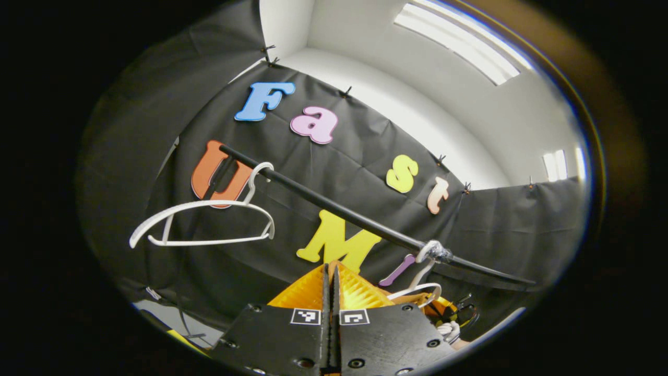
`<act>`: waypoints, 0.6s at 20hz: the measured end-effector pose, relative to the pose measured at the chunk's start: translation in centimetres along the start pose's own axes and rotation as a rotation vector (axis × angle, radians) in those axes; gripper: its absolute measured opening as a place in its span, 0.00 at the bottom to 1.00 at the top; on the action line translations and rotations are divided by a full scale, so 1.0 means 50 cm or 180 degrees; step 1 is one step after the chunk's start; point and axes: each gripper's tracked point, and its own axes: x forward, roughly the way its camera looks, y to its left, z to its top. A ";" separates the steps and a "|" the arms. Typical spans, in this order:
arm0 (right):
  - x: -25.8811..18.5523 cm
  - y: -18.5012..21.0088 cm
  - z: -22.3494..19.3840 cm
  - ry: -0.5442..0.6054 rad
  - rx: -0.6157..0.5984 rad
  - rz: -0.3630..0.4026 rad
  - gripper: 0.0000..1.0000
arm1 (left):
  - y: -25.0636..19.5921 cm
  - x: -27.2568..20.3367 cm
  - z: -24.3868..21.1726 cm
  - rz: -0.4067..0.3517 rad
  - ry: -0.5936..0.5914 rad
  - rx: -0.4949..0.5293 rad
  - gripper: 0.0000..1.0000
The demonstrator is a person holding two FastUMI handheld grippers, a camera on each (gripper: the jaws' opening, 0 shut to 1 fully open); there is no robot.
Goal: Grasp the clothes on the hanger with both hands and then place them into the laundry hamper below.
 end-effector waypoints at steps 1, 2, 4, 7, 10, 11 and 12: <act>0.000 -0.009 -0.012 0.0023 0.0038 -0.0020 0.04 | 0.010 0.002 -0.006 0.0025 -0.0007 -0.0023 0.00; -0.004 -0.012 -0.037 0.0115 0.0056 -0.0031 0.04 | 0.020 -0.003 -0.013 0.0062 -0.0014 -0.0049 0.05; -0.014 -0.030 -0.079 0.0244 0.0083 -0.0111 0.04 | 0.036 -0.021 -0.016 0.0122 -0.0087 -0.0131 0.00; -0.030 -0.045 -0.147 0.0430 0.0185 -0.0161 0.04 | 0.077 -0.051 -0.030 0.0261 -0.0161 -0.0277 0.00; -0.053 -0.056 -0.209 0.0622 0.0237 -0.0226 0.04 | 0.116 -0.083 -0.075 0.0458 -0.0071 -0.0348 0.00; -0.059 -0.062 -0.225 0.0675 0.0243 -0.0263 0.04 | 0.116 -0.103 -0.077 0.0505 -0.0046 -0.0374 0.05; -0.065 -0.061 -0.242 0.0723 0.0252 -0.0277 0.04 | 0.121 -0.114 -0.088 0.0562 -0.0035 -0.0392 0.05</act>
